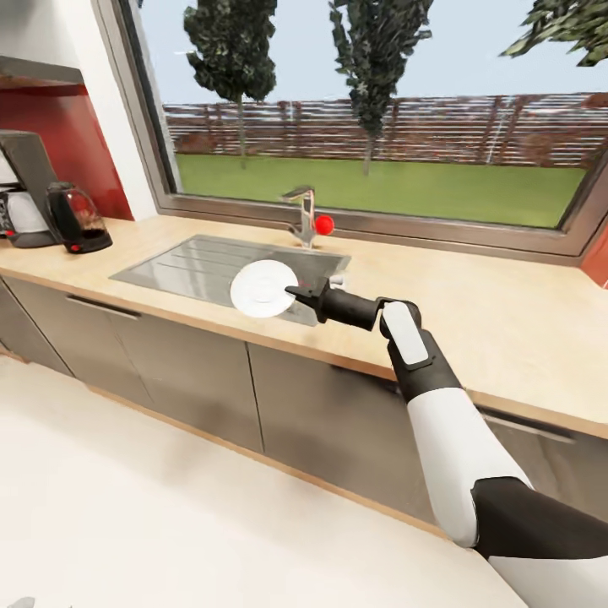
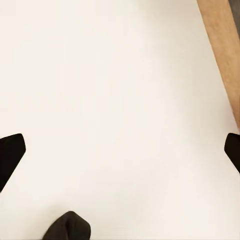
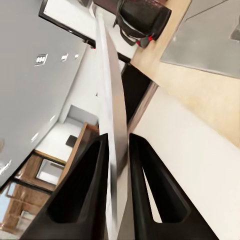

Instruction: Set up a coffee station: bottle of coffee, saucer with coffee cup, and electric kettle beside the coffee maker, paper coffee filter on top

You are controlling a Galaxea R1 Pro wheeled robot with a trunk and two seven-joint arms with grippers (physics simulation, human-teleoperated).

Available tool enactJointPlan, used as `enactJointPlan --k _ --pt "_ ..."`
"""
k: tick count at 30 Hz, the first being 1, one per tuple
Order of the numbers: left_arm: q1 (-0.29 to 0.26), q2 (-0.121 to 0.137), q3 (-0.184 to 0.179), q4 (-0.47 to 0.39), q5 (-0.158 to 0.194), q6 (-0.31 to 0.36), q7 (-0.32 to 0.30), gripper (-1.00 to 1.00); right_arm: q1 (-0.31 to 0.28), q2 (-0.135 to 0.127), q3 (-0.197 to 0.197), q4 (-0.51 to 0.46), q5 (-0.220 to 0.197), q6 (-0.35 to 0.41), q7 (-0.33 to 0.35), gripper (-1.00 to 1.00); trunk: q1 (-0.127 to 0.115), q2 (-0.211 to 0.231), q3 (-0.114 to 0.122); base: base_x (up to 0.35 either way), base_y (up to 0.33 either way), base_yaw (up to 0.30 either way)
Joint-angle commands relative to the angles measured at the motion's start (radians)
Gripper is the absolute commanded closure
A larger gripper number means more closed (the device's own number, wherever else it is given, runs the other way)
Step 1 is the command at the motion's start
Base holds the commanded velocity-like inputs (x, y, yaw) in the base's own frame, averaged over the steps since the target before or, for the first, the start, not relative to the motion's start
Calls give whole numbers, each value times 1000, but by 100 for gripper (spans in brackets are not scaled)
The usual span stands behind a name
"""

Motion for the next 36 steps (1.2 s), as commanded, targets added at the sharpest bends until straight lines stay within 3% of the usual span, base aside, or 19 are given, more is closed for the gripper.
enactJointPlan --k 1,15,36 --pt "1 -1 3 -1 9 9 -1 -100 -1 1 -4 6 3 5 10 100 1 0 -1 288 195 220" --pt "1 -1 2 -1 9 9 -1 -100 -1 1 -3 30 4 5 10 100 1 0 -1 288 198 55" --pt "1 0 3 -1 9 9 -1 -100 -1 1 -2 39 4 5 10 100 1 0 -1 205 252 261"
